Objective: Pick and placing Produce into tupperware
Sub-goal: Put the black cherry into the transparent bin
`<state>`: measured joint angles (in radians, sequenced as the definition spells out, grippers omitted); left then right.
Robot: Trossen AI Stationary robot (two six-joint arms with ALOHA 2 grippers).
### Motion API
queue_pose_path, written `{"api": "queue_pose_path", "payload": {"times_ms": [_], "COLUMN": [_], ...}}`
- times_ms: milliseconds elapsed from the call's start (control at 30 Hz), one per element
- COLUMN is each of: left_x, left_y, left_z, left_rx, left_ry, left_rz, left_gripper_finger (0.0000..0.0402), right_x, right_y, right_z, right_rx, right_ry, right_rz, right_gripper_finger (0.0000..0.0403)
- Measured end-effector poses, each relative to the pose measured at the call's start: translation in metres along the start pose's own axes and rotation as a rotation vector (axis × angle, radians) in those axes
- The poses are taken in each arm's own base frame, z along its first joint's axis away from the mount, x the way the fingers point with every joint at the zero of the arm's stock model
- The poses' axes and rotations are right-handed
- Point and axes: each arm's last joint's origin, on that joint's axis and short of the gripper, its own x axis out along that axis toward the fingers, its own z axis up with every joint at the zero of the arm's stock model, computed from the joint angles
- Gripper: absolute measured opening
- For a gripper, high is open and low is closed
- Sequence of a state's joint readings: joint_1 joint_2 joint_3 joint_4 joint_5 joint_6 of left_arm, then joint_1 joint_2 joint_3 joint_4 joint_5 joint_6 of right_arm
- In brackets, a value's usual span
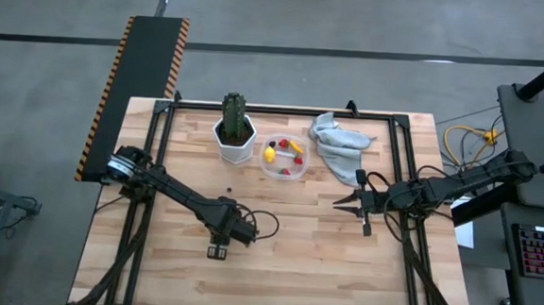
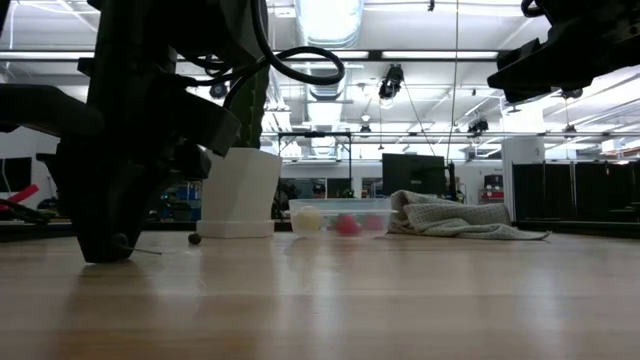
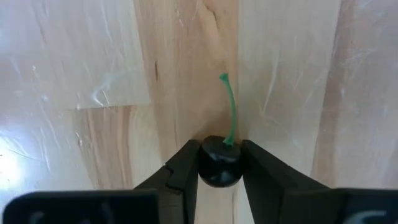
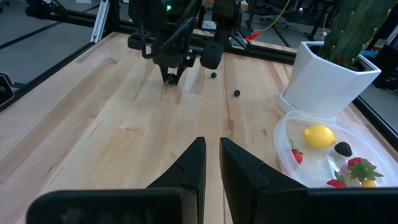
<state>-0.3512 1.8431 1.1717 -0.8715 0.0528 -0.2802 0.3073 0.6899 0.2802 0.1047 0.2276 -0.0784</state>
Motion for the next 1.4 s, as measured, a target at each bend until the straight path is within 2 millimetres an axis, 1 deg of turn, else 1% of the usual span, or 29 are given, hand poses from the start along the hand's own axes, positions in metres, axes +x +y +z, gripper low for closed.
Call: {"api": "queue_pose_path", "payload": {"times_ms": [200, 433, 533, 700, 833, 1033, 1233, 1400], "left_x": [-0.002, -0.01, -0.018, -0.039, -0.054, -0.065, -0.077, -0.085], "left_y": [0.006, 0.026, 0.038, 0.053, 0.073, 0.107, 0.136, 0.154], "left_z": [0.004, 0.015, 0.023, 0.039, 0.05, 0.066, 0.072, 0.078], "left_rx": [-0.018, -0.07, -0.096, -0.093, -0.107, -0.091, -0.098, -0.075], "left_ry": [-0.017, -0.076, -0.117, -0.209, -0.285, -0.405, -0.45, -0.521], "left_rz": [0.012, 0.121, 0.169, 0.285, 0.377, 0.484, 0.598, 0.631], "left_gripper_finger": [0.0079, 0.0079, 0.0079, 0.0079, 0.0079, 0.0079, 0.0079, 0.0079], "right_x": [0.0, 0.0, 0.0, 0.0, 0.0, 0.0, 0.0, 0.0], "right_y": [0.0, 0.0, 0.0, 0.0, 0.0, 0.0, 0.0, 0.0], "right_z": [0.0, 0.0, 0.0, 0.0, 0.0, 0.0, 0.0, 0.0], "right_rx": [0.0, 0.0, 0.0, 0.0, 0.0, 0.0, 0.0, 0.0], "right_ry": [0.0, 0.0, 0.0, 0.0, 0.0, 0.0, 0.0, 0.0], "right_rz": [0.0, 0.0, 0.0, 0.0, 0.0, 0.0, 0.0, 0.001], "right_gripper_finger": [0.0038, 0.0038, 0.0038, 0.0038, 0.0038, 0.0038, 0.0038, 0.0038]}}
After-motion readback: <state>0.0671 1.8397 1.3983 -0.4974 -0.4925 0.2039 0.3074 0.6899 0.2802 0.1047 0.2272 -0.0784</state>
